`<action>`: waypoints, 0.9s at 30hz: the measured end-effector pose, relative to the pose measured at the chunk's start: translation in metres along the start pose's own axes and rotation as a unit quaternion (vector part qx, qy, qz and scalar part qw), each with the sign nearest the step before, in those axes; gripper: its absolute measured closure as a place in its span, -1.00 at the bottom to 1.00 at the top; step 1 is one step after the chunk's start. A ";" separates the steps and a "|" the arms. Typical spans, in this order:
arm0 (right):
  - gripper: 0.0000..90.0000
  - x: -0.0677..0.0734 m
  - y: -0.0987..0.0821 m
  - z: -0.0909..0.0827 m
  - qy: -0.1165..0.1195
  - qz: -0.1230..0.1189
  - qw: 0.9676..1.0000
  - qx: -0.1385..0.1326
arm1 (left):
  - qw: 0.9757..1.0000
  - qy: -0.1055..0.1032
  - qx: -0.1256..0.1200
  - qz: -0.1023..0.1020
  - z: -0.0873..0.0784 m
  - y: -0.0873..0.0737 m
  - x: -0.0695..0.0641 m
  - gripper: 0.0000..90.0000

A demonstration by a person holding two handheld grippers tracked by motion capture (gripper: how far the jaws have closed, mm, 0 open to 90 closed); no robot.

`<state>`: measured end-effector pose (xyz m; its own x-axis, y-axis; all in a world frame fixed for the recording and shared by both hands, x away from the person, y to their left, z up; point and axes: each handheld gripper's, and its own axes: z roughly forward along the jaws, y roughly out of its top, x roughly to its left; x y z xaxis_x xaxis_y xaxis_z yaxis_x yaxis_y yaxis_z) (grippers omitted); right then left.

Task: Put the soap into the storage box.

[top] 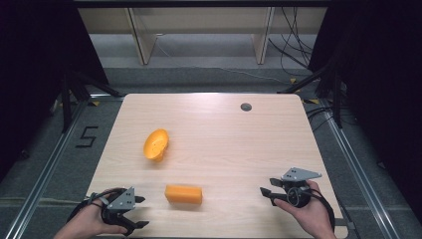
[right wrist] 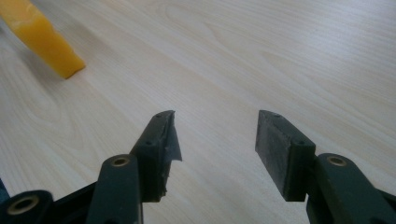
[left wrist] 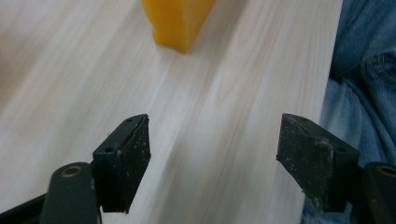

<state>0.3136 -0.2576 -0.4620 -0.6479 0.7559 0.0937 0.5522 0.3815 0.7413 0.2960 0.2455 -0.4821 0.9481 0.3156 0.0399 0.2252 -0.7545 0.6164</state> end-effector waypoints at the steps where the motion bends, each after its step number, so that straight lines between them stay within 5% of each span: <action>1: 0.06 0.000 -0.001 0.000 0.007 0.006 1.000 -0.001 | 1.000 0.001 -0.009 -0.004 0.001 0.004 0.000 -0.44; 2: 0.07 0.000 -0.001 0.000 0.009 0.008 1.000 -0.001 | 1.000 -0.002 0.000 0.021 0.000 0.014 0.002 -0.43; 4: 0.07 0.001 -0.001 0.000 0.002 0.009 1.000 -0.003 | 1.000 0.009 -0.009 0.024 0.001 0.018 0.001 -0.43; 5: 0.07 0.001 -0.001 0.000 0.002 0.009 1.000 -0.003 | 0.999 -0.006 0.014 0.046 -0.003 0.024 0.005 -0.43; 9: 0.06 0.001 -0.001 0.000 0.010 0.004 1.000 0.003 | 0.999 0.007 0.009 0.039 -0.001 0.039 0.003 -0.42; 10: 0.06 0.002 -0.001 0.000 0.009 0.008 1.000 0.000 | 0.998 0.001 0.027 0.053 -0.001 0.045 0.005 -0.42; 19: 0.06 0.003 -0.001 0.000 0.008 0.014 1.000 0.007 | 0.996 -0.008 0.041 0.074 0.009 0.068 0.006 -0.41; 27: 0.06 0.002 0.000 0.000 0.002 0.000 1.000 0.008 | 0.991 -0.027 0.083 0.104 0.016 0.088 0.017 -0.41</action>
<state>0.3120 -0.2559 -0.4622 -0.6498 0.7538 0.0975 0.5607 0.3888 0.7310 0.3357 0.1750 -0.4395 0.9874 0.1157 0.1079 0.0533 -0.8853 0.4620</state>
